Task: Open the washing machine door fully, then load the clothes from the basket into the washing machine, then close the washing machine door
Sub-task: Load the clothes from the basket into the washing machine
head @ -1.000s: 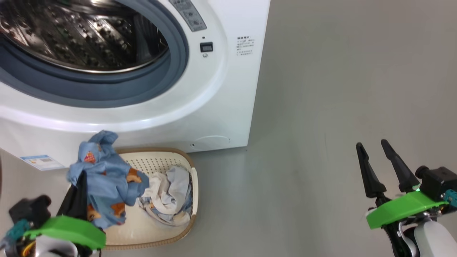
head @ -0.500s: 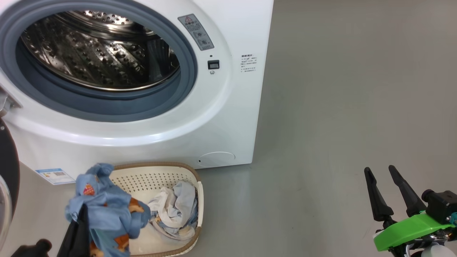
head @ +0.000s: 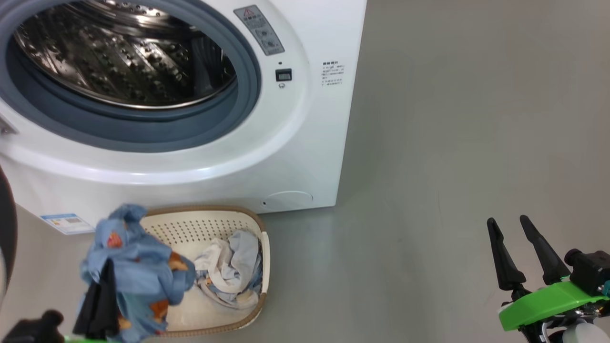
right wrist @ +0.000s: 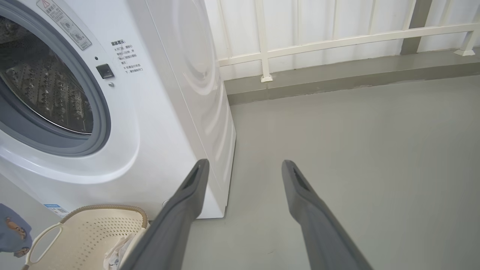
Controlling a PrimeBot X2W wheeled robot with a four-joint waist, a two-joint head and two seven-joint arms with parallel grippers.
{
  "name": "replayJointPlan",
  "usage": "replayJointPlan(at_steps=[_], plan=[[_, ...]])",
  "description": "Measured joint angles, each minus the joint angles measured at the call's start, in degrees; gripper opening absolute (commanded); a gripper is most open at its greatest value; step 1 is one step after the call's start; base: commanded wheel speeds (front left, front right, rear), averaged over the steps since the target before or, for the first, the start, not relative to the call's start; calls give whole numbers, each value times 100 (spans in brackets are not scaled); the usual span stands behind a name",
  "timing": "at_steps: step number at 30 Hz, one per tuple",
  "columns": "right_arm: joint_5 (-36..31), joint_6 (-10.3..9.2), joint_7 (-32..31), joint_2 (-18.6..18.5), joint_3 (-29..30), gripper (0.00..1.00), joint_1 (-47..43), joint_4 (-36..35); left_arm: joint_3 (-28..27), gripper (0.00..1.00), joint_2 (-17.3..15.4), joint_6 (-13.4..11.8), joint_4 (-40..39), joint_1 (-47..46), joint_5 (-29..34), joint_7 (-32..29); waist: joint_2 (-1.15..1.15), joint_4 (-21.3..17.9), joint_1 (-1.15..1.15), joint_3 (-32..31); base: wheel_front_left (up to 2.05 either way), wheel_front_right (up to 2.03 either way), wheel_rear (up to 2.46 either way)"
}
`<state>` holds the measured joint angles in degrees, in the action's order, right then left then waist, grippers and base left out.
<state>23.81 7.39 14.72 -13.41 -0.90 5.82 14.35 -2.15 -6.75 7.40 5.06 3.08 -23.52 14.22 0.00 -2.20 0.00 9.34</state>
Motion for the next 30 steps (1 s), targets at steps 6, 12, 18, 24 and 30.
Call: replayJointPlan(at_steps=[6, 12, 18, 24, 30], plan=[[0, 0, 0, 74, -1, 100, 133, -38, 5, 0, -69, 0, -4, -572, -44, 0, 0, -32, 0, 227, 0, 0, 0], [-8, 0, 0, 129, -26, 100, 403, -73, 63, 0, -288, 0, 29, -1587, -45, 1, 0, -89, 0, 555, 0, 0, 0], [-9, 1, 0, 227, -107, 100, 646, -99, 60, 0, -467, 0, 479, -2767, -211, 42, 0, -206, 0, 882, 0, 0, 0], [-9, 0, 0, 359, -214, 100, 914, -141, 163, 0, -731, 0, 1303, -3930, -339, 43, 0, -385, 0, 1210, 0, 0, 0], [-9, 0, 0, 509, -361, 100, 1126, -152, 371, 0, -1018, 0, 2548, -4983, -354, 45, 0, -604, 0, 1548, 0, 0, 0]])
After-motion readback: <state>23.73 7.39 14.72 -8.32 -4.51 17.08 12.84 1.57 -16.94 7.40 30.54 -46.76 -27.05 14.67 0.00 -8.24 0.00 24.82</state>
